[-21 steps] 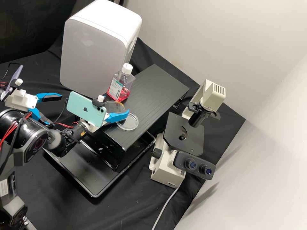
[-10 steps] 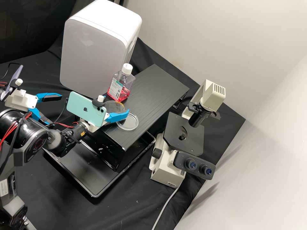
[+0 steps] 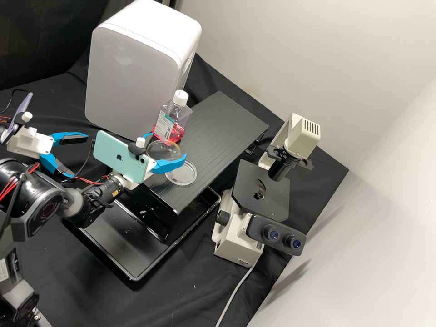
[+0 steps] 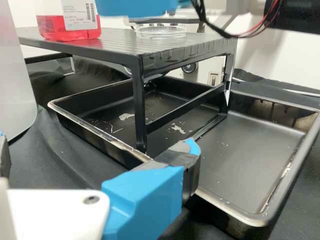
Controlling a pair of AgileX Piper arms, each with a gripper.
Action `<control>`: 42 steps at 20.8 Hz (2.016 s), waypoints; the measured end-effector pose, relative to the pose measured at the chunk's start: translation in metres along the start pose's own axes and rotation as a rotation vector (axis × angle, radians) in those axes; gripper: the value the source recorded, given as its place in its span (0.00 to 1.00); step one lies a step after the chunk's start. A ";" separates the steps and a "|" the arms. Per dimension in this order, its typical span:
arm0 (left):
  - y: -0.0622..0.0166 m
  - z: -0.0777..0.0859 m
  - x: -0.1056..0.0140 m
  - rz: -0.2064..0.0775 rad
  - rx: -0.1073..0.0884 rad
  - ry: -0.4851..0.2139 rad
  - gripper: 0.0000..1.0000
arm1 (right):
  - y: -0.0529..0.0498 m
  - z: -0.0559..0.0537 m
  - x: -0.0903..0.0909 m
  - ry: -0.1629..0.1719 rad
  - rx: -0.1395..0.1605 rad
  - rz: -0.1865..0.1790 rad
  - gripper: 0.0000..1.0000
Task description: Place the lid on the petri dish
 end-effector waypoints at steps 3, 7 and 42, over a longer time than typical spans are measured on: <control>0.0000 0.000 0.000 0.000 0.000 0.000 1.00 | 0.005 -0.002 -0.003 0.014 0.009 0.024 0.00; 0.0000 0.000 0.000 0.000 0.000 0.000 1.00 | 0.012 0.001 -0.004 0.004 0.046 0.049 0.00; -0.0038 0.000 0.001 -0.014 -0.004 -0.001 1.00 | 0.012 0.040 0.012 -0.118 0.166 0.006 0.00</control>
